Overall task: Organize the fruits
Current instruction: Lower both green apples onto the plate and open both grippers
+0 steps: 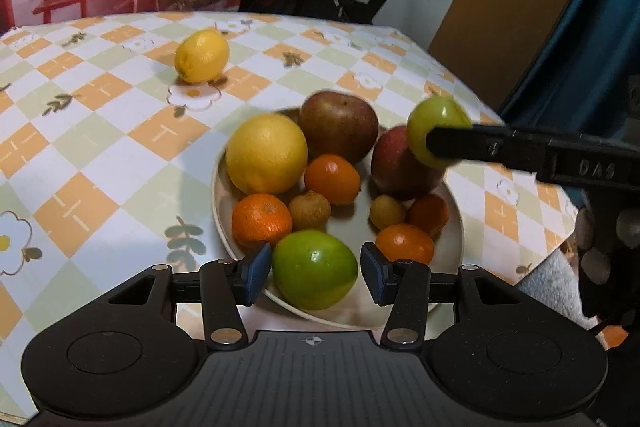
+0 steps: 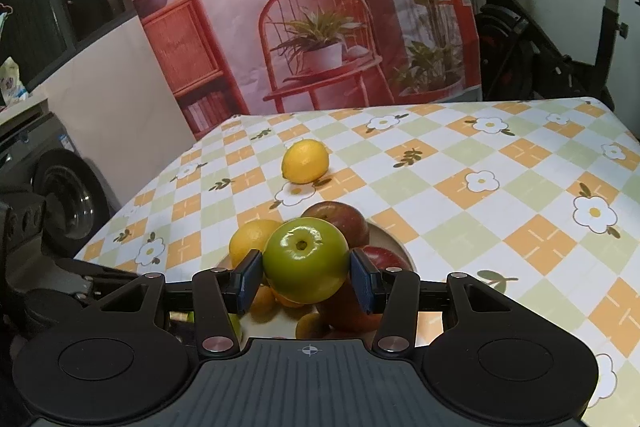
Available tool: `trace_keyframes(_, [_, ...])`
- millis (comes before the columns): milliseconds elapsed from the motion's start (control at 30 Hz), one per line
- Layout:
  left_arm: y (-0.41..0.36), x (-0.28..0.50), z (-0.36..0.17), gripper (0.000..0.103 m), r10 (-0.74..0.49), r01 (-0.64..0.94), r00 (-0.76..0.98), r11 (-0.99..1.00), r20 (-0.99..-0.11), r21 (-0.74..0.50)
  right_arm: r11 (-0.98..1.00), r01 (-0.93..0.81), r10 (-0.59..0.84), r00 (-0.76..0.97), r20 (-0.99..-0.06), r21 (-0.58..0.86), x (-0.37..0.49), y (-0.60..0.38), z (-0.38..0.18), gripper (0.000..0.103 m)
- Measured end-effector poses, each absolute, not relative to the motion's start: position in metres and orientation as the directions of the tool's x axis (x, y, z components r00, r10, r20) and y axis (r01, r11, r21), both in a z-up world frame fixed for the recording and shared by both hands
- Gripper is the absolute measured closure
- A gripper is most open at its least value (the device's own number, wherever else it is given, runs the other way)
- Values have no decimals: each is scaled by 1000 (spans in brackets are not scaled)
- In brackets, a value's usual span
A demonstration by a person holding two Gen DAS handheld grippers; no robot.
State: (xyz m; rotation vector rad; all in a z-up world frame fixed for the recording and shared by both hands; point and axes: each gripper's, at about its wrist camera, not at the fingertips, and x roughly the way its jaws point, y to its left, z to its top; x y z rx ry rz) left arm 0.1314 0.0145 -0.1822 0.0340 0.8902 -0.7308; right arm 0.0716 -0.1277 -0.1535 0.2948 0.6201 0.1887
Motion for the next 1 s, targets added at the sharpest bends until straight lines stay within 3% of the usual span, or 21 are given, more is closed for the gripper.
trace_keyframes(333, [47,125,-164,50,-557,483,579,823,-596,-300,944,-144,296,768,-568,296,76,-104,-158,59])
trace_keyframes(733, [71,131,-160,50,-395,307,722,918,-568,-249,969,-184,247,716,-653,165,88,-70,-172,59])
trace_keyframes(1000, [74,129,-161,50,-367,286,735,930,-571,-229,968,-169,249,718,-650,185,87,-73,-176,58])
